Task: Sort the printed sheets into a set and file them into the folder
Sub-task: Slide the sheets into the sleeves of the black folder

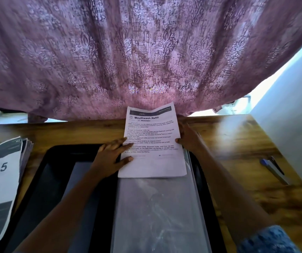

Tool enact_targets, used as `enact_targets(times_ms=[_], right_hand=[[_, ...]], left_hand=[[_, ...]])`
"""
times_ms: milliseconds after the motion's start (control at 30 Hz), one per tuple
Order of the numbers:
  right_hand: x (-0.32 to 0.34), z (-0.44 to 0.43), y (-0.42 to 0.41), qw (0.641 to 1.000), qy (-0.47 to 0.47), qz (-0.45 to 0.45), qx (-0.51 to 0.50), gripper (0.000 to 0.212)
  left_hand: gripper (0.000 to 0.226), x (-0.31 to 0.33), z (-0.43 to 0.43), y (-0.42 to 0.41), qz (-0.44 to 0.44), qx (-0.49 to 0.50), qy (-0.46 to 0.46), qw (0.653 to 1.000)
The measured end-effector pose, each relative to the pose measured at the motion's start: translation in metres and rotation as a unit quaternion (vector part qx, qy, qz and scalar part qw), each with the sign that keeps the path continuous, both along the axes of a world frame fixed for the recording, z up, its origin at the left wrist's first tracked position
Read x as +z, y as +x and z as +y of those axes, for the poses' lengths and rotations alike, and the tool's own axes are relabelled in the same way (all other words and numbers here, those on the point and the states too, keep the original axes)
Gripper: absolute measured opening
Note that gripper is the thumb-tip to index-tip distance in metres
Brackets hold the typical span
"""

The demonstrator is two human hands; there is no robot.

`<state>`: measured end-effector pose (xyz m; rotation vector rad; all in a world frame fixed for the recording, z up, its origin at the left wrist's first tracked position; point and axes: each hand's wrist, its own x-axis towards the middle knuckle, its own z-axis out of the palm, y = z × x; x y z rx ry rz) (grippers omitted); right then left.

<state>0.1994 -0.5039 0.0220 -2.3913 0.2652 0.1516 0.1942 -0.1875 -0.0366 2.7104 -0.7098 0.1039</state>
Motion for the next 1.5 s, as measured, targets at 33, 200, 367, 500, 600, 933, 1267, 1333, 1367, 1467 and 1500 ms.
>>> enact_targets(times_ms=[33,200,367,500,600,933,1267,1333,1367,1467,1500], right_hand=[[0.005,0.008,-0.006,0.995,-0.097,-0.034,-0.010,0.077],[-0.004,0.126,-0.082,0.969,-0.097,-0.195,0.115,0.054],[-0.051,0.094,-0.117,0.971,-0.202,-0.031,0.124,0.077],[-0.050,0.036,-0.130,0.972,-0.232,-0.016,0.010,0.110],[-0.031,0.058,-0.120,0.975,-0.220,-0.022,-0.031,0.117],[-0.055,0.063,-0.118,0.966,-0.244,-0.048,0.077,0.087],[0.002,0.061,0.057,0.949,-0.220,-0.144,0.172,0.049],[0.003,0.069,0.099,0.941,-0.231,-0.100,0.224,0.043],[0.002,0.073,0.114,0.939,-0.234,-0.075,0.240,0.041],[-0.003,0.077,0.142,0.928,-0.261,-0.037,0.262,0.036],[-0.004,0.077,0.149,0.926,-0.271,-0.037,0.259,0.036]], left_hand=[[0.074,0.000,0.000,0.001,0.004,-0.003,-0.007,1.000],[0.070,-0.002,0.003,0.006,0.017,0.011,-0.073,0.997],[0.077,-0.003,0.000,0.007,0.026,0.012,0.013,0.999],[0.071,-0.003,-0.003,0.008,0.042,0.030,0.053,0.997],[0.079,-0.002,-0.003,0.007,0.039,0.030,0.056,0.997],[0.079,-0.002,-0.003,0.007,0.046,0.031,0.057,0.997],[0.073,-0.001,-0.003,0.007,0.048,0.043,0.053,0.997],[0.076,-0.002,-0.003,0.007,0.053,0.044,0.048,0.996],[0.076,-0.002,-0.002,0.007,0.052,0.045,0.046,0.997],[0.075,-0.001,-0.003,0.007,0.046,0.042,0.041,0.997],[0.074,-0.002,-0.003,0.006,0.043,0.040,0.040,0.997]])
